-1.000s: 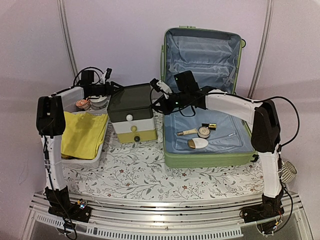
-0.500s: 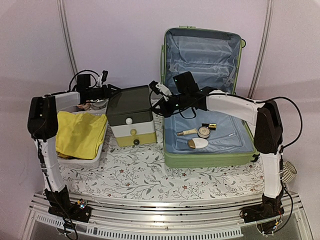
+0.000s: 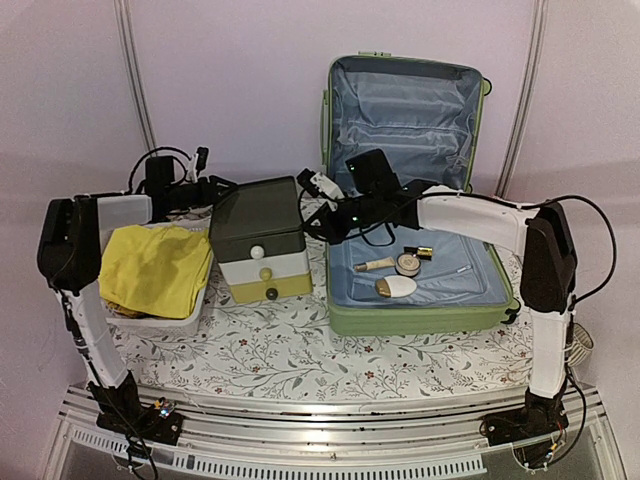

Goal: Open, take out, and arrange the luggage
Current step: Move the storage box to the center of the board.

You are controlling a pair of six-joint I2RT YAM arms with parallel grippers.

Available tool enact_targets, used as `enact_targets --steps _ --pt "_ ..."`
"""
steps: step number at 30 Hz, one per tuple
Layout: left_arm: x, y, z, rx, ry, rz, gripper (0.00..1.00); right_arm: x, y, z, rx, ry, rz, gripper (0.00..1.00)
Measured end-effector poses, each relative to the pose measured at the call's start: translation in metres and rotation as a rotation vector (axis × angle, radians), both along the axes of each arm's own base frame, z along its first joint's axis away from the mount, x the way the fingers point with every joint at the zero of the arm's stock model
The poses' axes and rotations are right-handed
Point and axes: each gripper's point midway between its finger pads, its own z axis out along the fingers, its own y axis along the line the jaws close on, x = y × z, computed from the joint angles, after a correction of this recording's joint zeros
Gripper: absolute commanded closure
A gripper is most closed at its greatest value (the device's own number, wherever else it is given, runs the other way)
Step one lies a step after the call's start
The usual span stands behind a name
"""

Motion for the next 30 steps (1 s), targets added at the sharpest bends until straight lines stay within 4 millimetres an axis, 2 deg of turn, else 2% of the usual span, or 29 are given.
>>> enact_targets --steps 11,15,18,20,21,30 --pt "-0.019 0.001 0.005 0.000 -0.023 0.037 0.48 -0.015 -0.002 -0.002 -0.010 0.019 0.002 0.98" --pt "-0.023 -0.003 0.006 -0.007 -0.030 0.042 0.36 -0.019 -0.005 -0.005 -0.017 0.028 -0.006 0.94" --pt "-0.024 -0.007 0.002 -0.005 -0.011 0.038 0.23 -0.016 -0.009 -0.007 -0.033 0.029 -0.039 0.86" --pt "-0.026 -0.011 -0.001 -0.007 0.018 0.024 0.05 -0.013 -0.014 -0.011 -0.056 0.044 -0.070 0.83" --pt "-0.026 -0.013 0.000 -0.008 0.029 0.015 0.02 -0.011 -0.016 -0.011 -0.063 0.048 -0.084 0.77" --pt "-0.028 -0.015 -0.002 0.015 0.146 0.012 0.02 0.002 -0.029 -0.010 -0.079 0.067 -0.196 0.43"
